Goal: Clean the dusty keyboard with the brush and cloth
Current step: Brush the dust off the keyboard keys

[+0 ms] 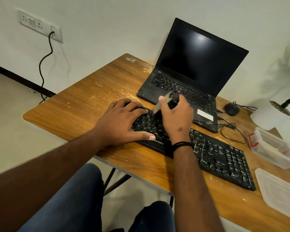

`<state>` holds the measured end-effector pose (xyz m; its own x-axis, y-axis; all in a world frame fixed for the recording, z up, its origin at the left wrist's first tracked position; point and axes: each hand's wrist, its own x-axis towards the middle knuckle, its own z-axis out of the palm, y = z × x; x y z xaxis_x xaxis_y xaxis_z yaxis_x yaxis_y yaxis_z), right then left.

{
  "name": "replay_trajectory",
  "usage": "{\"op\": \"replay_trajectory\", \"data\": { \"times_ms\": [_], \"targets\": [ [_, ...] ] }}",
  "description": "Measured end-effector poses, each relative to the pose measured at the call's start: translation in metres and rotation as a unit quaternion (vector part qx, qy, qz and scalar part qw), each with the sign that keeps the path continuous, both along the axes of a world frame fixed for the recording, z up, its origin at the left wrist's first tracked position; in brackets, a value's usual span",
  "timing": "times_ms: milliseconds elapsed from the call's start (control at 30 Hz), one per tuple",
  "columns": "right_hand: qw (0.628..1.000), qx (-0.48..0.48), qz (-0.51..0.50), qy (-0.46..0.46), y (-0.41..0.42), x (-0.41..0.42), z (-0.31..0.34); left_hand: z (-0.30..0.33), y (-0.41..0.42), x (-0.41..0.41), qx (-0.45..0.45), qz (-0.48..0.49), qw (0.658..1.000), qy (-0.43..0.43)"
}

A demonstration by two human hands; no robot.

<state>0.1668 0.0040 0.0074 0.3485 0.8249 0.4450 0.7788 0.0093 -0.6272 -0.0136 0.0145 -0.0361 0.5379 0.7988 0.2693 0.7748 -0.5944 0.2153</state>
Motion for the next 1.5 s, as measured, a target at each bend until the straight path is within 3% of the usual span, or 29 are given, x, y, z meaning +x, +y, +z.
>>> {"op": "replay_trajectory", "data": {
  "times_ms": [100, 300, 633, 700, 867, 1033, 1167, 1333, 1400, 1500],
  "targets": [
    [1.0, -0.018, -0.002, -0.009, 0.006, 0.004, -0.002, 0.0, -0.001, -0.001, 0.002, 0.002, 1.0, -0.003],
    [0.98, -0.029, -0.191, -0.037, -0.005, 0.043, 0.005, -0.001, 0.0, -0.001, -0.003, -0.001, 1.0, -0.007],
    [0.998, 0.035, 0.035, -0.03, 0.004, -0.015, -0.007, -0.001, 0.0, 0.0, 0.006, 0.006, 1.0, -0.013],
    [0.999, 0.036, 0.023, -0.013, 0.002, -0.005, -0.006, -0.002, 0.0, 0.0, 0.003, 0.006, 1.0, -0.011],
    [0.986, 0.033, -0.158, -0.05, -0.004, 0.026, -0.001, -0.001, 0.0, 0.0, -0.003, -0.001, 1.0, -0.019],
    [0.994, -0.007, -0.055, -0.096, 0.0, -0.003, -0.003, 0.0, -0.001, 0.0, 0.003, 0.0, 1.0, -0.016],
    [1.0, 0.001, 0.021, -0.018, 0.004, -0.018, 0.004, 0.003, -0.003, -0.001, -0.009, -0.01, 1.0, -0.02],
    [0.958, 0.091, 0.01, 0.271, -0.008, 0.003, 0.02, 0.003, -0.003, -0.005, -0.024, -0.03, 0.999, -0.018],
    [0.956, 0.11, -0.017, 0.27, -0.014, 0.013, 0.019, 0.003, -0.003, -0.004, -0.024, -0.028, 0.999, -0.017],
    [0.977, 0.083, -0.006, 0.197, -0.022, 0.017, 0.013, 0.003, -0.003, -0.004, -0.018, -0.03, 0.999, -0.021]
  ]
}}
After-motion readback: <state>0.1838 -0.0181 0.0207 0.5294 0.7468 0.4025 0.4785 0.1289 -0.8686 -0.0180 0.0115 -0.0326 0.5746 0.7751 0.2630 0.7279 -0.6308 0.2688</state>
